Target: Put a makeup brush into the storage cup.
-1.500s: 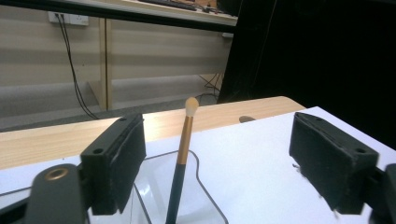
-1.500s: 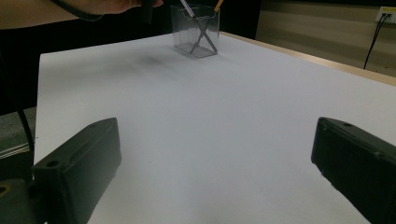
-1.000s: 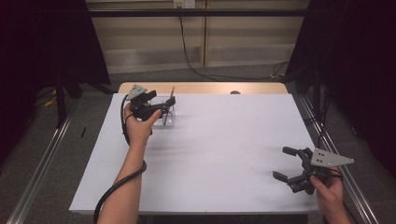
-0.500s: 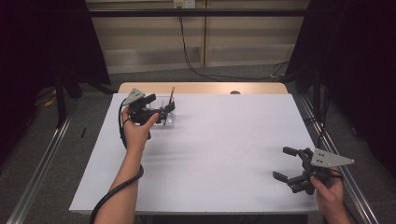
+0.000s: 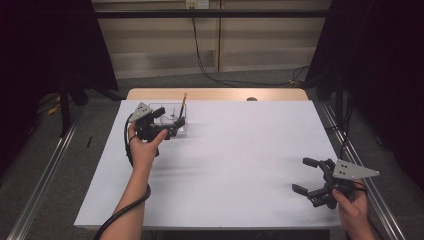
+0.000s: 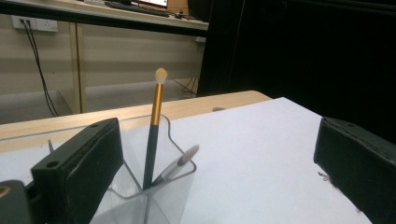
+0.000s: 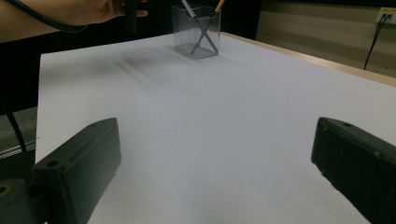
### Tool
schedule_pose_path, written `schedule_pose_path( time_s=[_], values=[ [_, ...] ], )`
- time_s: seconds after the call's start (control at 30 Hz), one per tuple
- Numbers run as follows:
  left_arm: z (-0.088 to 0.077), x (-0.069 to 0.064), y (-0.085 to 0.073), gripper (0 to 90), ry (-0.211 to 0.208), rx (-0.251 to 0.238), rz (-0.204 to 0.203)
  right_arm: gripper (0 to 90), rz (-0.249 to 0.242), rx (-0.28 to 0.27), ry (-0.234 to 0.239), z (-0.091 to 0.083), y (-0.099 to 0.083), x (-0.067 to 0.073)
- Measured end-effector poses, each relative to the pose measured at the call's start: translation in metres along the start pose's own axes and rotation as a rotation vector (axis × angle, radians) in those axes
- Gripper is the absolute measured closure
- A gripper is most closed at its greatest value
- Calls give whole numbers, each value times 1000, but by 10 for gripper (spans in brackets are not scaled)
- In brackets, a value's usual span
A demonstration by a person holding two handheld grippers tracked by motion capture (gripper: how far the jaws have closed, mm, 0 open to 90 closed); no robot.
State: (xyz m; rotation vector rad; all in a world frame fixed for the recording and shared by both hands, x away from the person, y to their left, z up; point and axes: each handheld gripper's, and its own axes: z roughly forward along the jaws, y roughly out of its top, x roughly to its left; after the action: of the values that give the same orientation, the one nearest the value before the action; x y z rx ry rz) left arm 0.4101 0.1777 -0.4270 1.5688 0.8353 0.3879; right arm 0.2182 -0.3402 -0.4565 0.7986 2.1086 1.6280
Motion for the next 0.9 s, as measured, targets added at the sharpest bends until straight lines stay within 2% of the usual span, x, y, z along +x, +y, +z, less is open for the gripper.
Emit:
schedule_pose_path(
  time_s=[0.5, 0.57, 0.67, 0.9],
  values=[
    [-18, -3, -14, 8, -33, -10, 11, 10, 0, 0, 1, 2, 0, 0],
    [-20, -4, -16, 4, -36, 6, 35, 9, 0, 0, 3, 1, 0, 0],
    [-24, -5, -19, 2, -49, 2, 31, 10, 0, -1, 1, 1, 0, 1],
    [-34, -7, -27, 2, -71, 12, 60, 9, -1, -1, -4, 0, 0, 0]
  ],
)
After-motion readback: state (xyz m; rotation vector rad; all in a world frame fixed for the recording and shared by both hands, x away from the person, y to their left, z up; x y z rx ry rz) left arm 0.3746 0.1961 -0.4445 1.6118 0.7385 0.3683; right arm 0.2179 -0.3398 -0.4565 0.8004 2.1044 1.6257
